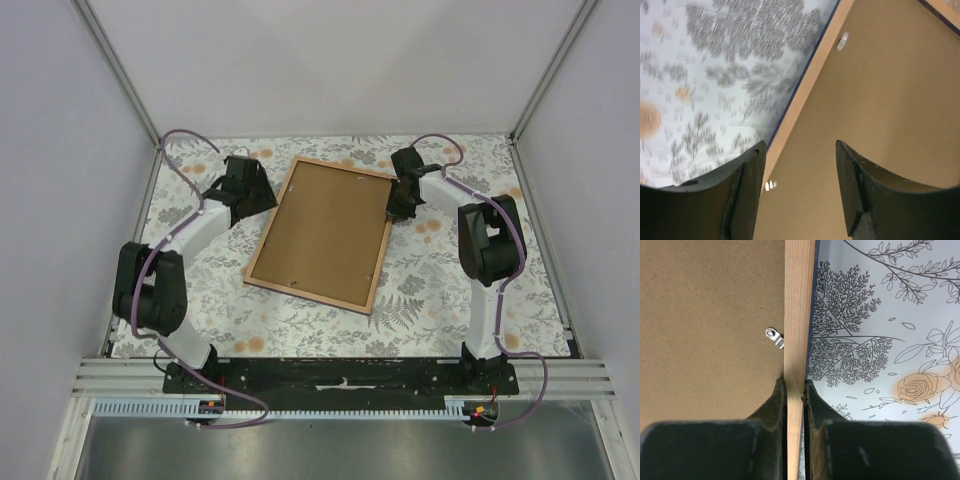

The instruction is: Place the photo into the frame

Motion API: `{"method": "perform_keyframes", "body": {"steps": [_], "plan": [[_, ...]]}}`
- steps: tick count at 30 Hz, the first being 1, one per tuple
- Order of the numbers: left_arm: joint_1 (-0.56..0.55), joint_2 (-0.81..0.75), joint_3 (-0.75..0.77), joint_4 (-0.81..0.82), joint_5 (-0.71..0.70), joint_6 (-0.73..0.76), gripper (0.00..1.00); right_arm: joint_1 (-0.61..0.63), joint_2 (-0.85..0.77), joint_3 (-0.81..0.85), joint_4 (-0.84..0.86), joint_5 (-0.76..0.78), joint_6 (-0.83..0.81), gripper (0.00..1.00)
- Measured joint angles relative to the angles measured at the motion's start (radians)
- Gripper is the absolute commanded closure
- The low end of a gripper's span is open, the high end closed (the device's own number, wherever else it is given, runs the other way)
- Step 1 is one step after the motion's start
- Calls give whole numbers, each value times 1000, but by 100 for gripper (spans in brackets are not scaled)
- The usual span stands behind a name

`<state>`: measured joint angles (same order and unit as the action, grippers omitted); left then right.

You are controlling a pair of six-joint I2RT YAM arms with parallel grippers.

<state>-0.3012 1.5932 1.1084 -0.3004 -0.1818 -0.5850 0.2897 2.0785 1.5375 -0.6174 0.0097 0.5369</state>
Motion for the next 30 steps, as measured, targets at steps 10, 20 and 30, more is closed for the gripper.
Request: {"method": "perform_keyframes", "body": {"steps": [10, 20, 30], "plan": [[27, 251, 238, -52, 159, 299, 37, 2, -15, -21, 18, -8, -71, 100], [24, 252, 184, -74, 167, 341, 37, 23, -34, -42, 7, -11, -201, 100], [-5, 248, 94, -97, 158, 341, 36, 50, -76, -101, 6, -12, -262, 100]]}}
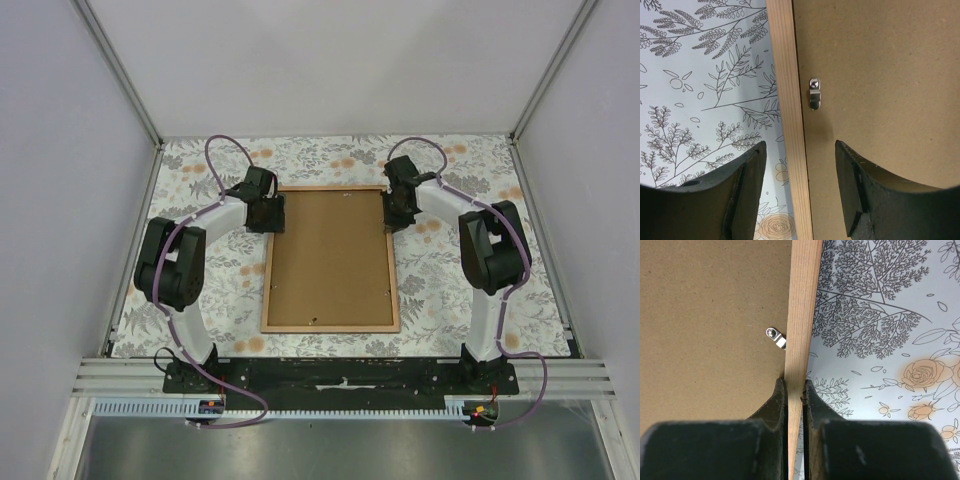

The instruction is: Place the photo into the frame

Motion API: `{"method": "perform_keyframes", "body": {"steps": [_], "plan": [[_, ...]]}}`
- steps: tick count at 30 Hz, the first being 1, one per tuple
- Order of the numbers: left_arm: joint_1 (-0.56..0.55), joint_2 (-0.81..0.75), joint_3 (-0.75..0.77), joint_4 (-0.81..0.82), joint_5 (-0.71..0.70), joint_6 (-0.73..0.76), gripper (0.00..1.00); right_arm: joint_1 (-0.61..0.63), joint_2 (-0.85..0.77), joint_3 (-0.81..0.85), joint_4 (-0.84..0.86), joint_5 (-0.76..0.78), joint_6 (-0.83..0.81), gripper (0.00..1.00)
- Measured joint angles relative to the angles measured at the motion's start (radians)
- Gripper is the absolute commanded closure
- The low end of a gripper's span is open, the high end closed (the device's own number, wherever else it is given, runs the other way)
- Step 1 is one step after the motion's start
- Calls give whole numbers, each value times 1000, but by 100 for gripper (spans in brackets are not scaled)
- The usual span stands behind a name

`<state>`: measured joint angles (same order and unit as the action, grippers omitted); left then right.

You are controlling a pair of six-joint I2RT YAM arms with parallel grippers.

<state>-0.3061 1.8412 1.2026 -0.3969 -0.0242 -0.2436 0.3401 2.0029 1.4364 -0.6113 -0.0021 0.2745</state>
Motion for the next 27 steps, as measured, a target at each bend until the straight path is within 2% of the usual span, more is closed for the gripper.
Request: {"method": "perform_keyframes", "body": {"steps": [27], "plan": [[-4, 20, 1, 19, -22, 0, 42, 11, -26, -35, 8, 2, -24, 100]]}}
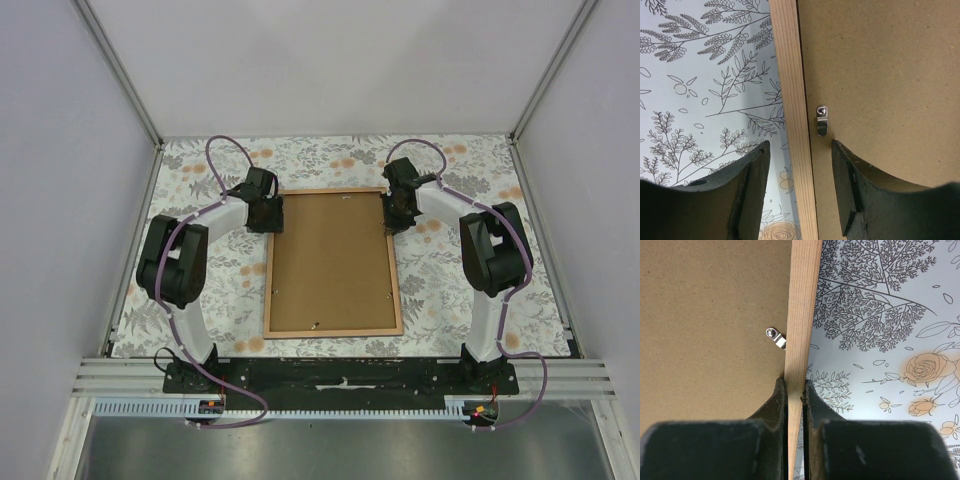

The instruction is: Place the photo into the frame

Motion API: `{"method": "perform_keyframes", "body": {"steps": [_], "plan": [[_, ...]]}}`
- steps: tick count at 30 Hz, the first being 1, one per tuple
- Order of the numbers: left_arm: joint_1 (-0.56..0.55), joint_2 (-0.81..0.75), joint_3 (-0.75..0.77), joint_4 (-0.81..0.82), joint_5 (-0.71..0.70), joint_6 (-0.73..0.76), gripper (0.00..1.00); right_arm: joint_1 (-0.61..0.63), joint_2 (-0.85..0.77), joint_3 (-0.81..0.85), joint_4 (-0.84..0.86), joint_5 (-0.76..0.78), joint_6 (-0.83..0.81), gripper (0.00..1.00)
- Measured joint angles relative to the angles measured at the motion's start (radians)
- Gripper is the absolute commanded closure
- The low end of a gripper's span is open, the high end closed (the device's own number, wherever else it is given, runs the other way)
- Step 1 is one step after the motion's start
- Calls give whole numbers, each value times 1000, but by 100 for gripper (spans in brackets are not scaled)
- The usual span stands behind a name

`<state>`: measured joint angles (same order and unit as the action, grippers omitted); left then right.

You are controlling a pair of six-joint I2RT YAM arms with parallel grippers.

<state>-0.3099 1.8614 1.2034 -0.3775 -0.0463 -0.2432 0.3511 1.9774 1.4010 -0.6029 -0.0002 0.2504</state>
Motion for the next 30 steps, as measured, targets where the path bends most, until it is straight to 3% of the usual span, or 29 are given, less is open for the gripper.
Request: {"method": "perform_keyframes", "body": {"steps": [11, 30], "plan": [[0, 27, 17, 42, -3, 0, 45, 0, -4, -2, -5, 0, -1, 100], [0, 40, 33, 51, -42, 0, 65, 0, -6, -3, -5, 0, -3, 100]]}}
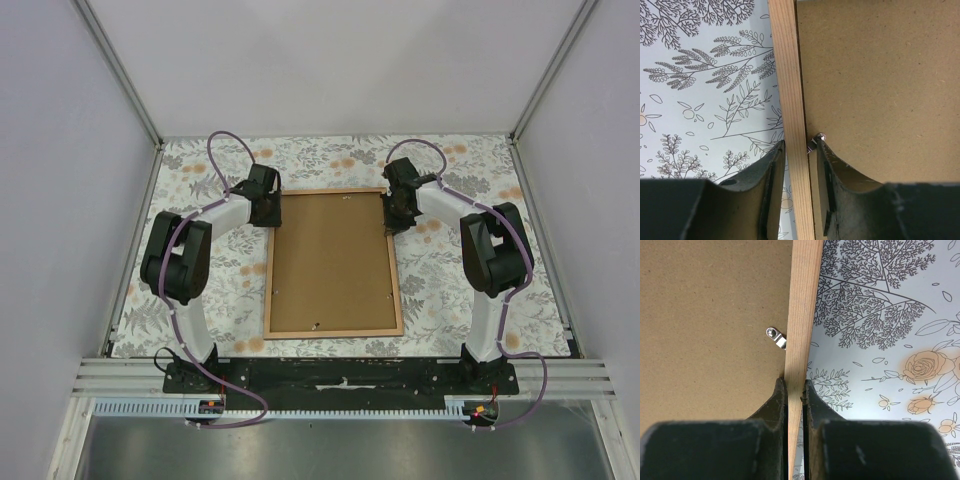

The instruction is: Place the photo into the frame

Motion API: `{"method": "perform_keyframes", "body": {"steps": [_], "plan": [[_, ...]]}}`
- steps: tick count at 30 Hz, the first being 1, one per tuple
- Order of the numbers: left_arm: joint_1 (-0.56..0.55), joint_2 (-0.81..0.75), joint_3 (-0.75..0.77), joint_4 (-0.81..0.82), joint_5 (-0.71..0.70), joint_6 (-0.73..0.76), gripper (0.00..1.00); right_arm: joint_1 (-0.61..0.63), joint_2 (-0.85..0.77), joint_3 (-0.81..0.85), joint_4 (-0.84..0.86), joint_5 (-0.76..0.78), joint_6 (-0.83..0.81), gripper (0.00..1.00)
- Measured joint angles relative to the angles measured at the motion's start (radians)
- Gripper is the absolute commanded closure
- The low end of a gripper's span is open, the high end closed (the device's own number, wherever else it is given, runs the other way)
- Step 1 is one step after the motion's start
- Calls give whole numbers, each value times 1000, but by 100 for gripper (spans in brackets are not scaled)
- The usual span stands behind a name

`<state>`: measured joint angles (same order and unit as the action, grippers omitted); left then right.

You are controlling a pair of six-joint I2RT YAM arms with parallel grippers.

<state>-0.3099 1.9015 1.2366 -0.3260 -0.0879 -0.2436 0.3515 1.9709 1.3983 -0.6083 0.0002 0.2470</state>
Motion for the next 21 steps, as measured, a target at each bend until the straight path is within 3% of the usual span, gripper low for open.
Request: {"method": "perform_keyframes", "body": {"steps": [8, 14, 21], "plan": [[-1, 3, 6, -1, -1, -1, 78, 0, 0, 0, 1, 0, -5, 100], [-1, 5, 6, 0, -3, -2, 95, 0, 0, 0, 1, 0, -5, 100], [-7, 5, 6, 8, -41, -24, 96, 3, 0, 0, 3, -1, -4, 100]]}}
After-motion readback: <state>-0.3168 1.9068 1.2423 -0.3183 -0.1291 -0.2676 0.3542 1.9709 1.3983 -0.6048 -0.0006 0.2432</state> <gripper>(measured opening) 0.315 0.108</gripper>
